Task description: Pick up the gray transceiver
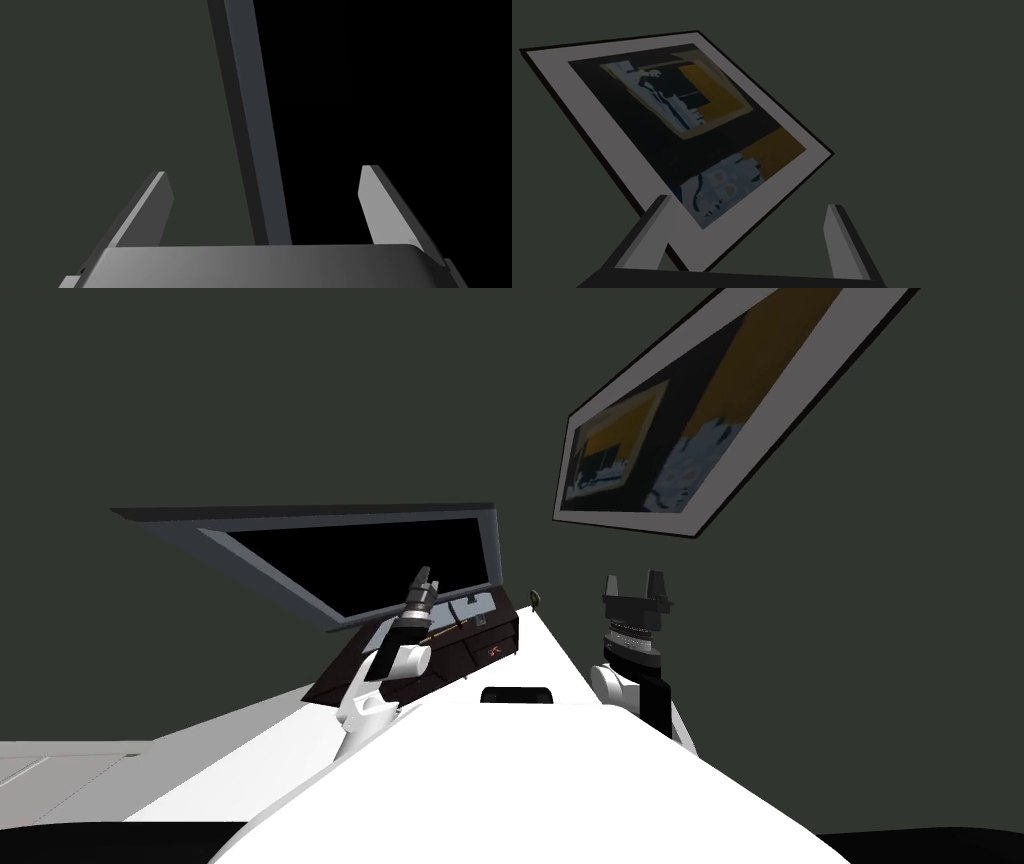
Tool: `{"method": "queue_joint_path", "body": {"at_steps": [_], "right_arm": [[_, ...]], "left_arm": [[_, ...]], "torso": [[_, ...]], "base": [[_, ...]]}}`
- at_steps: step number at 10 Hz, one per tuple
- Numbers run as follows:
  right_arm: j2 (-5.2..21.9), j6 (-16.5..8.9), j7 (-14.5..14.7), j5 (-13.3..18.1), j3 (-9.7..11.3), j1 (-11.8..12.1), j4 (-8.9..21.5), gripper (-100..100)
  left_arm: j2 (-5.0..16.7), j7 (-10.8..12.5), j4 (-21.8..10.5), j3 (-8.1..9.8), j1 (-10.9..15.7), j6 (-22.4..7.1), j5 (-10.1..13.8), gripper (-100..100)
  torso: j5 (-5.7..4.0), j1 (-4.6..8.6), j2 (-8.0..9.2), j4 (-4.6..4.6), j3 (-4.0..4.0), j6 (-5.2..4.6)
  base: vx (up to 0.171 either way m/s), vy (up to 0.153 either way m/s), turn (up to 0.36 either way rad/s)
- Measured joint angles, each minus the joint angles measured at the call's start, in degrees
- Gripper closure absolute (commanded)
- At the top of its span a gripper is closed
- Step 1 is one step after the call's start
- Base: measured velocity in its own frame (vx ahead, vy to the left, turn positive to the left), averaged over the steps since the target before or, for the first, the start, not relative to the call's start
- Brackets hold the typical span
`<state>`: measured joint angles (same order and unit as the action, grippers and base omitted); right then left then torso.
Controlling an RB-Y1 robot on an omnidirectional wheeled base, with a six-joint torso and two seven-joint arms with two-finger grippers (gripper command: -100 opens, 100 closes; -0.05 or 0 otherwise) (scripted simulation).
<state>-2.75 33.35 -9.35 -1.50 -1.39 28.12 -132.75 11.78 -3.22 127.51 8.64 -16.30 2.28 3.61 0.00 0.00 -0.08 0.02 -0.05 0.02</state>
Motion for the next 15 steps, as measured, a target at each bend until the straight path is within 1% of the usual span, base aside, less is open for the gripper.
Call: {"method": "queue_joint_path", "body": {"at_steps": [1, 2, 3, 4, 5, 6, 7, 8, 9, 11, 13, 14, 15], "right_arm": [[0.0, 0.0, 0.0, 0.0, 0.0, 0.0, 0.0, 0], [0.0, 0.0, 0.0, 0.0, 0.0, 0.0, 0.0, 0], [0.0, 0.0, 0.0, 0.0, 0.0, 0.0, 0.0, 0], [0.0, 0.0, 0.0, 0.0, 0.0, 0.0, 0.0, 0], [0.0, 0.0, 0.0, 0.0, 0.0, 0.0, 0.0, 0], [0.0, 0.0, 0.0, 0.0, 0.0, 0.0, 0.0, 0], [0.0, 0.0, 0.0, 0.0, 0.0, 0.0, 0.0, 0], [0.0, 0.0, 0.0, 0.0, 0.0, 0.0, 0.0, 0], [0.0, 0.0, 0.0, 0.0, 0.0, 0.0, 0.0, 0], [0.0, 0.0, 0.0, 0.0, 0.0, 0.0, 0.0, 0], [0.0, 0.0, 0.0, 0.0, 0.0, 0.0, 0.0, 0], [0.0, 0.0, 0.0, 0.0, 0.0, 0.0, 0.0, 0], [0.0, 0.0, 0.0, 0.0, 0.0, 0.0, 0.0, 0]], "left_arm": [[0.6, -0.5, -1.1, 0.45, 1.2, -1.6, 0.6, -100], [0.6, -1.0, -1.6, 0.49, 1.6, -2.9, 0.8, -100], [1.6, -1.4, -2.9, 1.19, 2.8, -4.4, 1.7, -100], [1.6, -1.8, -3.5, 1.21, 3.3, -5.8, 1.8, -100], [1.6, -2.7, -4.4, 1.24, 4.4, -7.4, 2.1, -100], [2.0, -3.1, -4.8, 1.5, 4.7, -9.0, 2.6, -100], [2.5, -3.7, -6.4, 1.82, 6.1, -10.4, 3.2, -100], [2.6, -4.1, -6.8, 1.97, 6.5, -12.1, 3.5, -100], [2.6, -5.0, -8.2, 1.96, 7.4, -13.4, 3.8, -100], [3.1, -5.5, -8.7, 2.31, 8.2, -16.3, 4.4, -100], [3.5, -6.6, -10.9, 2.52, 9.9, -19.2, 5.1, -100], [4.2, -7.1, -12.3, 2.86, 11.1, -20.9, 5.9, -100], [4.2, -7.6, -12.9, 2.87, 11.7, -22.7, 6.1, -100]], "torso": [[0.0, -0.01, -0.02, 0.0, -0.01, -0.03], [0.01, -0.01, -0.01, 0.0, 0.0, 0.01], [0.0, -0.03, -0.02, 0.0, -0.01, -0.03], [0.01, -0.03, 0.0, 0.0, 0.0, 0.01], [0.01, -0.04, -0.02, 0.0, -0.01, -0.02], [0.01, -0.05, 0.0, 0.0, 0.0, 0.01], [0.02, -0.07, -0.01, 0.0, 0.0, -0.02], [0.02, -0.08, 0.01, 0.0, 0.01, 0.02], [0.02, -0.07, 0.01, 0.0, 0.0, -0.02], [0.01, -0.05, 0.03, -0.01, 0.02, 0.04], [0.02, -0.1, 0.02, 0.0, 0.01, 0.02], [0.02, -0.12, 0.01, 0.0, 0.01, -0.01], [0.03, -0.11, 0.01, 0.0, 0.01, 0.03]], "base": [[0.018, 0.008, -0.083], [0.019, 0.006, -0.177], [0.017, 0.013, -0.088], [0.02, 0.016, -0.161], [0.016, 0.018, -0.122], [0.014, 0.023, -0.192], [0.011, 0.025, -0.093], [0.013, 0.024, -0.192], [0.012, 0.026, -0.092], [0.011, 0.021, -0.074], [0.009, 0.035, -0.172], [0.011, 0.038, -0.107], [0.02, 0.038, -0.185]]}}
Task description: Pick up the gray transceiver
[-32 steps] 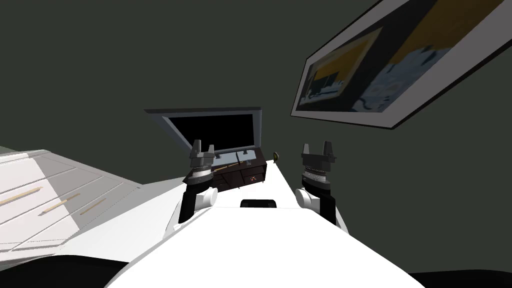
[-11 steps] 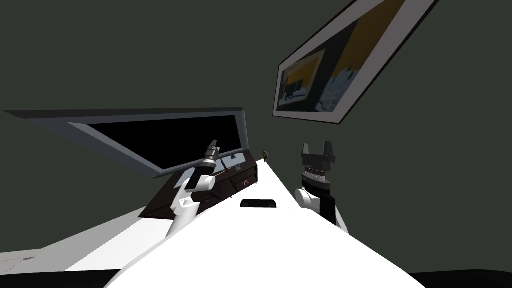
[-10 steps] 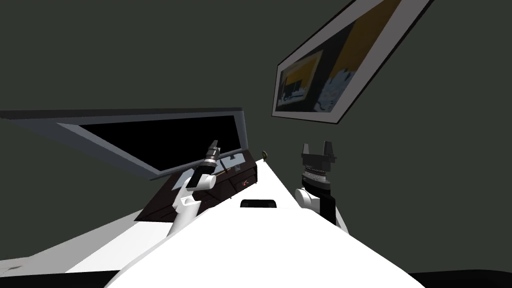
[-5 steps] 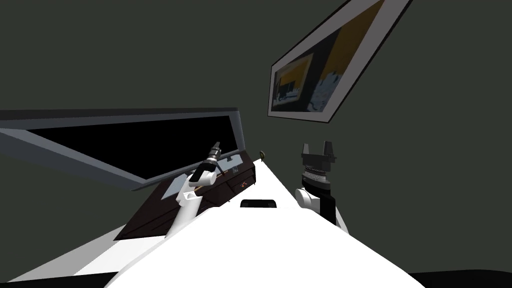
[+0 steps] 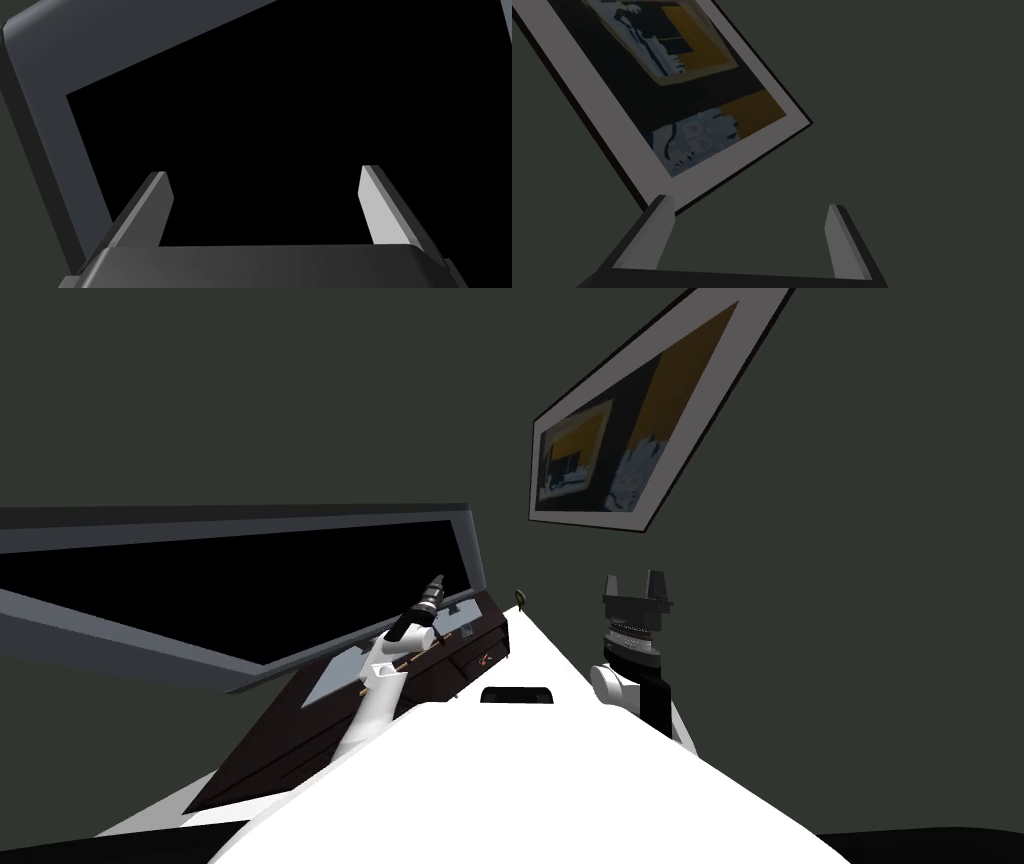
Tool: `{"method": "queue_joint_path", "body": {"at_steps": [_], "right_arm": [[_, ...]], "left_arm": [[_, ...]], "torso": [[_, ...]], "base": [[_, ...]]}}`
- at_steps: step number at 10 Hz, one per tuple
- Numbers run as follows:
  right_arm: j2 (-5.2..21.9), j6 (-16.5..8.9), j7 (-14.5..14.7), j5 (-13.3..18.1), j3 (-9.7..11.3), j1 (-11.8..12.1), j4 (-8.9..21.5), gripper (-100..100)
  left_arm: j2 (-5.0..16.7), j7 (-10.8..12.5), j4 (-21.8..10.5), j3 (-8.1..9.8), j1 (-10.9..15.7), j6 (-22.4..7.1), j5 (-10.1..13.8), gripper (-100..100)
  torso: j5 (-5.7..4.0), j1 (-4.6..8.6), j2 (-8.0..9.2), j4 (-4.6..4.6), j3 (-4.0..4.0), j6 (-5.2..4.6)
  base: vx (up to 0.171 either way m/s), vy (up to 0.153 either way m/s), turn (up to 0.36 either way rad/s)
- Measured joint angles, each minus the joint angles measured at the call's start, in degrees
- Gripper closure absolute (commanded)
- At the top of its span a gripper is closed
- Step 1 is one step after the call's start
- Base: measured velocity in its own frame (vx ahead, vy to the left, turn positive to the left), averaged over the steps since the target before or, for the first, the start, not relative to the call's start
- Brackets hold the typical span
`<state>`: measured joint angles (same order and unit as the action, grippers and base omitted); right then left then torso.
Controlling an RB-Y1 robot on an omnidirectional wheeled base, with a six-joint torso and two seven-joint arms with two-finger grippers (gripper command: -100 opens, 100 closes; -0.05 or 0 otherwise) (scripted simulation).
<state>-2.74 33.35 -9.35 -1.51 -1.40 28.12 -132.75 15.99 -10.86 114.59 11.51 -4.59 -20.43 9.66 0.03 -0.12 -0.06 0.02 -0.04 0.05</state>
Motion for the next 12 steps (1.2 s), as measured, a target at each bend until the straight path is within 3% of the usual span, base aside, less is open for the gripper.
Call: {"method": "queue_joint_path", "body": {"at_steps": [5, 8, 12], "right_arm": [[0.0, 0.0, 0.0, 0.0, 0.0, 0.0, 0.0, 0], [0.0, 0.0, 0.0, 0.0, 0.0, 0.0, 0.0, 0], [0.0, 0.0, 0.0, 0.0, 0.0, 0.0, 0.0, 0]], "left_arm": [[1.2, -2.6, -4.6, 0.12, 2.7, -7.4, 1.9, -100], [2.4, -4.4, -9.2, -0.03, 5.3, -11.4, 3.5, -100], [2.9, -6.2, -11.9, -0.33, 6.8, -17.8, 4.6, -100]], "torso": [[-0.01, 0.05, 0.04, -0.01, 0.02, 0.02], [0.01, -0.04, 0.02, 0.0, 0.01, -0.02], [-0.01, 0.05, 0.0, 0.0, 0.0, 0.03]], "base": [[0.006, 0.035, -0.119], [0.002, 0.048, -0.141], [0.005, 0.041, -0.134]]}}
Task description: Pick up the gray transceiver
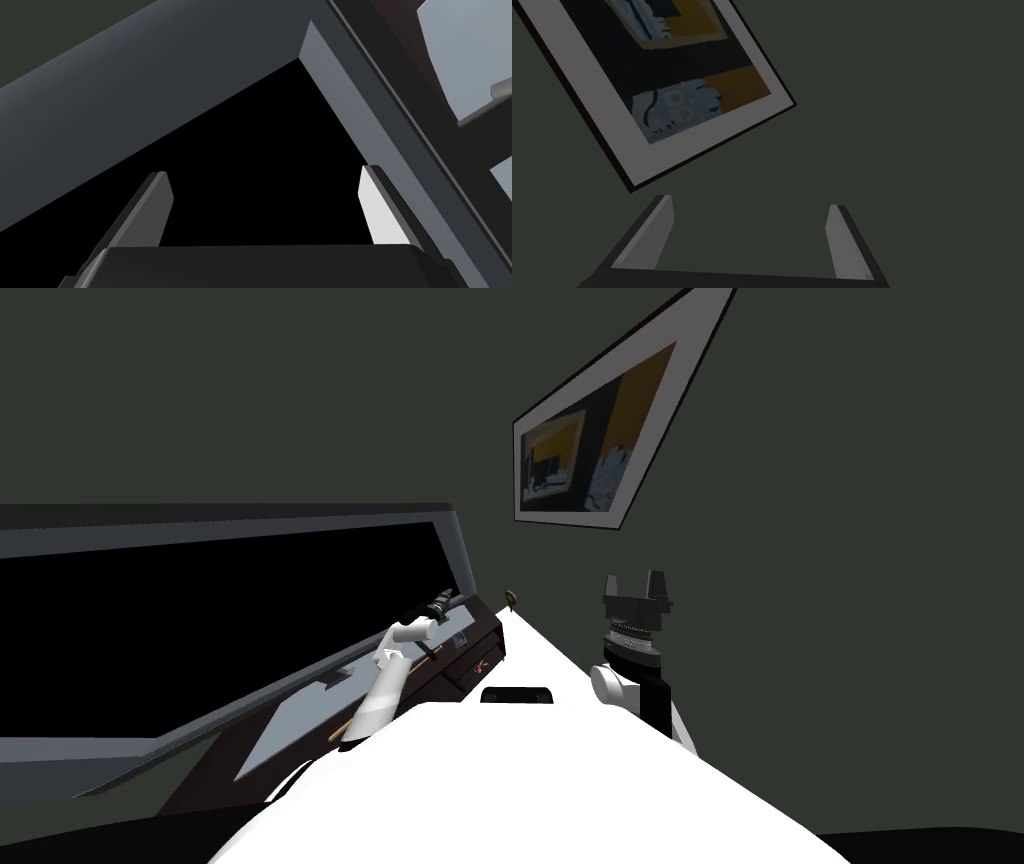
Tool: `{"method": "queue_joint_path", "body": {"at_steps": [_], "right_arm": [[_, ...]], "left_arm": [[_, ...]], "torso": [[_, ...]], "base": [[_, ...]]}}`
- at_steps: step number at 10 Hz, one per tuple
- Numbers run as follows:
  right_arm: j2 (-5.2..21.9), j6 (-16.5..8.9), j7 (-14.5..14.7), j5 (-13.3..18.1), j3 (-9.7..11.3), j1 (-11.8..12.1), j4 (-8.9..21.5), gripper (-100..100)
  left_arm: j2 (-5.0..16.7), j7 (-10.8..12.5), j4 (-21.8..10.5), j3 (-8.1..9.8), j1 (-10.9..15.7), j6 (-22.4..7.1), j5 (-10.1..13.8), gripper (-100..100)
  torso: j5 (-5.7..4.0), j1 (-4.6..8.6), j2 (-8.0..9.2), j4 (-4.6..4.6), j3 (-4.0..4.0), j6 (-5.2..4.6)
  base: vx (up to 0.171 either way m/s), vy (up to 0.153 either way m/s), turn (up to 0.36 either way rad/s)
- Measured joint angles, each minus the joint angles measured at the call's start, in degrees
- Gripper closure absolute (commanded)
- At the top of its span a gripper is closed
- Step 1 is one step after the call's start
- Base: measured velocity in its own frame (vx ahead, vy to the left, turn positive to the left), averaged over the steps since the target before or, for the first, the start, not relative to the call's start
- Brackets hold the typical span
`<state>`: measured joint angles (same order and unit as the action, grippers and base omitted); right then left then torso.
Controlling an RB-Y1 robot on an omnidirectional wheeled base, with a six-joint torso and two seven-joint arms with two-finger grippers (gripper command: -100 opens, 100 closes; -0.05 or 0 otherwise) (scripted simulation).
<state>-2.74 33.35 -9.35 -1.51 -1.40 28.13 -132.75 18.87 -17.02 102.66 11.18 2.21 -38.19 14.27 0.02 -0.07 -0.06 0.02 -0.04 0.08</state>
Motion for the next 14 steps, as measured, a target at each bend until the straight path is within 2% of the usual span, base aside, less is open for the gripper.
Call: {"method": "queue_joint_path", "body": {"at_steps": [2, 5, 6, 11, 14], "right_arm": [[0.0, 0.0, 0.0, 0.0, 0.0, 0.0, 0.0, 0], [0.0, 0.0, 0.0, 0.0, 0.0, 0.0, 0.0, 0], [0.0, 0.0, 0.0, 0.0, 0.0, 0.0, 0.0, 0], [0.0, 0.0, 0.0, 0.0, 0.0, 0.0, 0.0, 0], [0.0, 0.0, 0.0, 0.0, 0.0, 0.0, 0.0, 0]], "left_arm": [[0.2, -0.9, -2.6, -0.38, 1.8, -3.0, 0.3, -100], [1.5, -2.9, -7.8, -1.07, 4.1, -7.3, 2.0, -100], [1.5, -3.2, -8.3, -1.28, 4.2, -8.9, 2.0, -100], [2.4, -5.8, -15.3, -3.03, 6.7, -16.0, 3.5, -100], [3.4, -7.6, -20.2, -3.78, 8.1, -19.1, 4.9, -100]], "torso": [[0.0, -0.04, 0.02, 0.0, 0.01, 0.01], [0.03, -0.15, 0.01, 0.0, 0.01, -0.03], [0.03, -0.12, 0.03, 0.0, 0.01, 0.01], [0.03, -0.15, 0.05, -0.01, 0.03, -0.01], [0.02, -0.12, 0.06, -0.02, 0.04, 0.02]], "base": [[-0.002, 0.053, -0.144], [-0.003, 0.063, -0.131], [-0.008, 0.067, -0.161], [-0.013, 0.061, -0.127], [-0.023, 0.061, -0.144]]}}
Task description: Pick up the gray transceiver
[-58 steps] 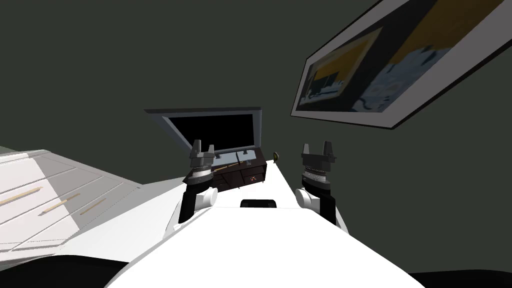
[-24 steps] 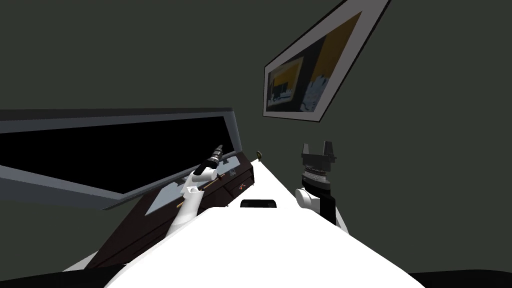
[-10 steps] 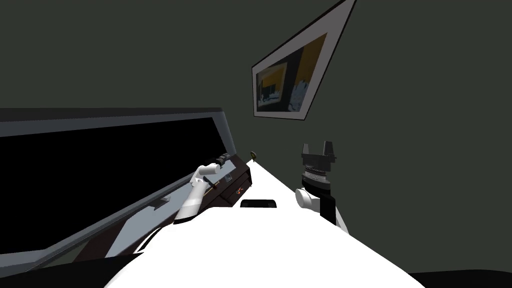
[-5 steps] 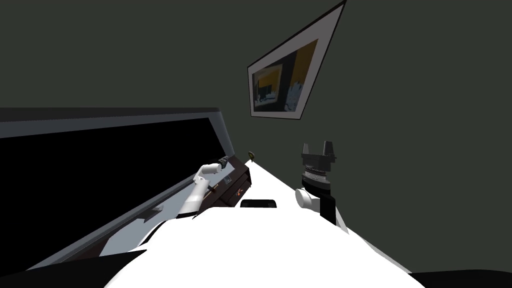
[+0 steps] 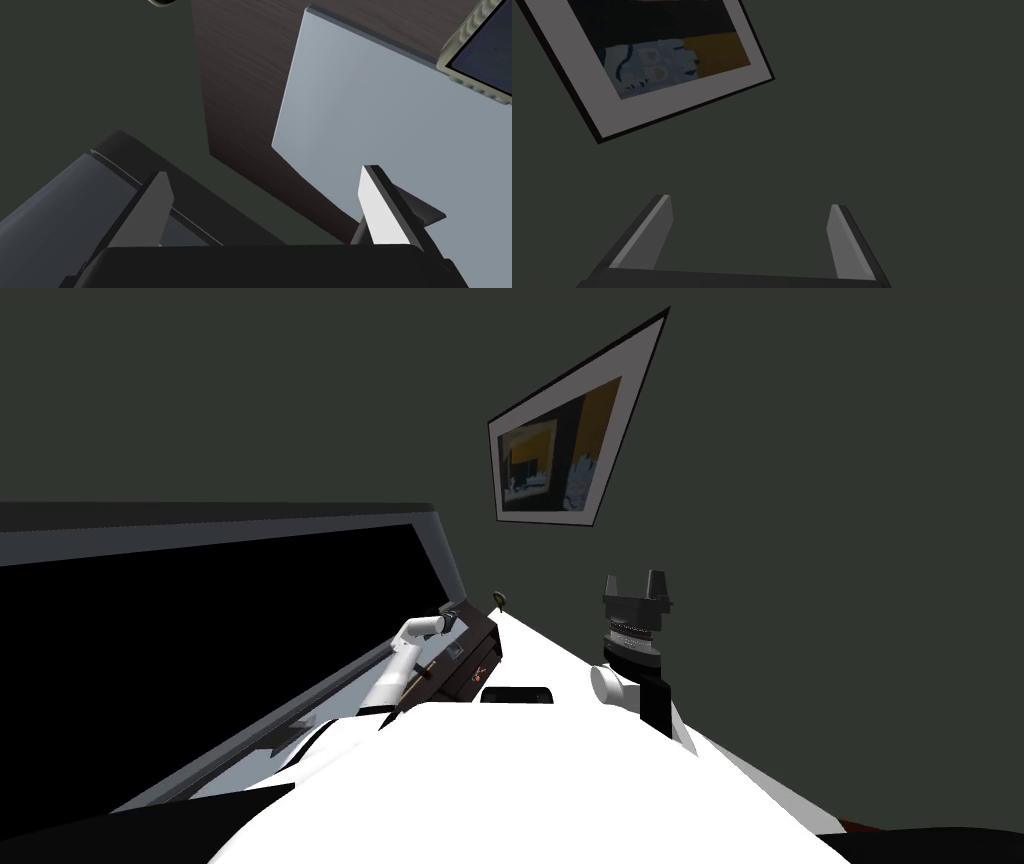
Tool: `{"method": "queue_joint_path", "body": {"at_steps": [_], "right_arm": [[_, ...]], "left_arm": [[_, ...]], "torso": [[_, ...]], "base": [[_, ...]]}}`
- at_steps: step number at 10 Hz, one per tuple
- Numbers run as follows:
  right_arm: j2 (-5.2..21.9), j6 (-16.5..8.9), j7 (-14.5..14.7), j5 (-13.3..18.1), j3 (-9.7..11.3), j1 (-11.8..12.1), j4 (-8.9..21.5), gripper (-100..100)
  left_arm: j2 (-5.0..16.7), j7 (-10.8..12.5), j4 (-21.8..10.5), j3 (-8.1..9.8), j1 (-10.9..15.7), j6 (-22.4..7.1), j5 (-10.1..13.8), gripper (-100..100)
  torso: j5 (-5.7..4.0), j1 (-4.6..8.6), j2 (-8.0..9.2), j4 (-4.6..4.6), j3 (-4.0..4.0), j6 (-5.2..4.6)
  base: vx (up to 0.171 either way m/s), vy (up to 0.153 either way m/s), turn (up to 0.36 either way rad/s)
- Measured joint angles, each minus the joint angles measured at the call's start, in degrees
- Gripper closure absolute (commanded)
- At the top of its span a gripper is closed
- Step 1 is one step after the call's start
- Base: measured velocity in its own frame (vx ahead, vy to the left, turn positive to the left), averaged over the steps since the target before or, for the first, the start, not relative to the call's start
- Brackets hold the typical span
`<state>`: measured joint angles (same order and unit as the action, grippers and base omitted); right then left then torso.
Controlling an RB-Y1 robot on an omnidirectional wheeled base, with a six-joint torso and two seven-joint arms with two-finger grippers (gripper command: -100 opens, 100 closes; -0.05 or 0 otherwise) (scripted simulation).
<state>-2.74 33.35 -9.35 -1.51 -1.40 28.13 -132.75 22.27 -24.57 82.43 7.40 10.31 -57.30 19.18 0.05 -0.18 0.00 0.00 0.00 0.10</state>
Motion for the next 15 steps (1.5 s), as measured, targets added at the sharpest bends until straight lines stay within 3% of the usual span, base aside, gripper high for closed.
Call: {"method": "queue_joint_path", "body": {"at_steps": [4, 6, 9, 15], "right_arm": [[0.0, 0.0, 0.0, 0.0, 0.0, 0.0, 0.0, 0], [0.0, 0.0, 0.0, 0.0, 0.0, 0.0, 0.0, 0], [0.0, 0.0, 0.0, 0.0, 0.0, 0.0, 0.0, 0], [0.0, 0.0, 0.0, 0.0, 0.0, 0.0, 0.0, 0]], "left_arm": [[0.6, -1.6, -5.1, -1.42, 1.5, -4.8, 1.0, -100], [1.5, -3.2, -9.4, -2.28, 2.9, -7.2, 2.2, -100], [1.8, -4.0, -12.1, -3.73, 3.3, -11.6, 2.6, -100], [2.3, -6.6, -22.1, -6.53, 5.5, -16.0, 4.1, -100]], "torso": [[0.0, 0.01, -0.02, 0.0, -0.01, 0.01], [0.01, -0.05, 0.0, 0.0, 0.0, -0.01], [0.01, -0.05, 0.02, 0.0, 0.01, -0.01], [-0.01, 0.08, -0.12, 0.03, -0.07, 0.02]], "base": [[-0.019, 0.059, -0.107], [-0.028, 0.072, -0.135], [-0.026, 0.064, -0.126], [-0.002, 0.04, -0.11]]}}
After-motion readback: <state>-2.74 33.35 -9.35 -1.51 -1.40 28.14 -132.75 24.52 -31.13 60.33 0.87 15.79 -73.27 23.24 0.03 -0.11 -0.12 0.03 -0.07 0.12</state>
